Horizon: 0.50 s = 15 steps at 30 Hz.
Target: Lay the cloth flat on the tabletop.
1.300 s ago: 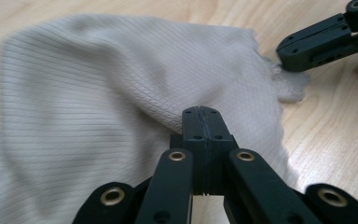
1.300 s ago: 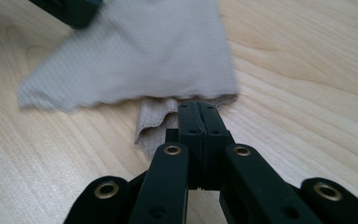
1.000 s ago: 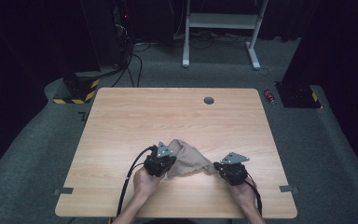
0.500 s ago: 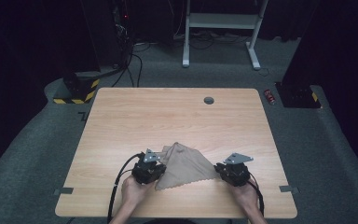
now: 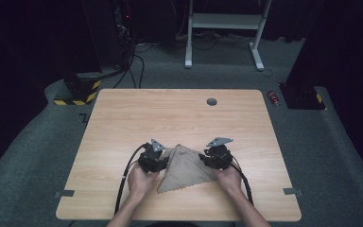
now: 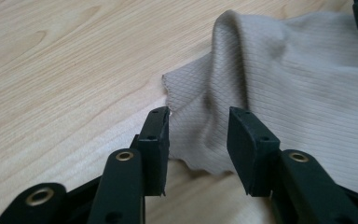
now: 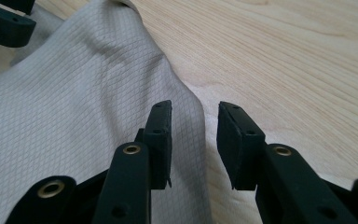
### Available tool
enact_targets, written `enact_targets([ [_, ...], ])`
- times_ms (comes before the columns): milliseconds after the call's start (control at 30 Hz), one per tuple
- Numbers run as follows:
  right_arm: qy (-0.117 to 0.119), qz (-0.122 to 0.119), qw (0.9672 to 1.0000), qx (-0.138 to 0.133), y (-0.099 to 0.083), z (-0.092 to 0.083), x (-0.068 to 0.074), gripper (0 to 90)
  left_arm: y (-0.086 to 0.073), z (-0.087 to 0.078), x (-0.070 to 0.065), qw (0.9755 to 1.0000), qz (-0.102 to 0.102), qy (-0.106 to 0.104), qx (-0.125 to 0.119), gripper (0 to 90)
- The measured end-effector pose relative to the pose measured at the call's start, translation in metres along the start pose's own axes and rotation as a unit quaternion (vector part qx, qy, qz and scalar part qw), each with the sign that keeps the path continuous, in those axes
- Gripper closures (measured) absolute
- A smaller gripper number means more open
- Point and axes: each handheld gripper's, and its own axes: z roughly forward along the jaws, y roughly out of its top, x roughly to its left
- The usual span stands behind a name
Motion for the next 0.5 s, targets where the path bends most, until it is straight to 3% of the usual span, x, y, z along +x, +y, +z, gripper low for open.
enact_targets([
  [100,0.009,0.009,0.9999,0.010,0.002,0.006,-0.001,68.9,-0.001,0.008,0.001,0.9996,0.015,0.010,0.020,61.5],
  [300,0.031,0.000,0.9993,0.022,0.002,0.013,-0.003,86.8,-0.002,0.010,0.004,0.9997,0.018,-0.003,0.019,77.1],
  [400,0.031,-0.005,0.9994,0.016,0.002,0.009,-0.003,88.8,0.002,0.008,0.006,0.9993,0.028,-0.007,0.024,87.3],
  [500,0.030,-0.003,0.9995,0.006,0.003,0.004,-0.003,89.0,0.008,0.003,0.007,0.9995,0.028,-0.010,0.010,87.9],
])
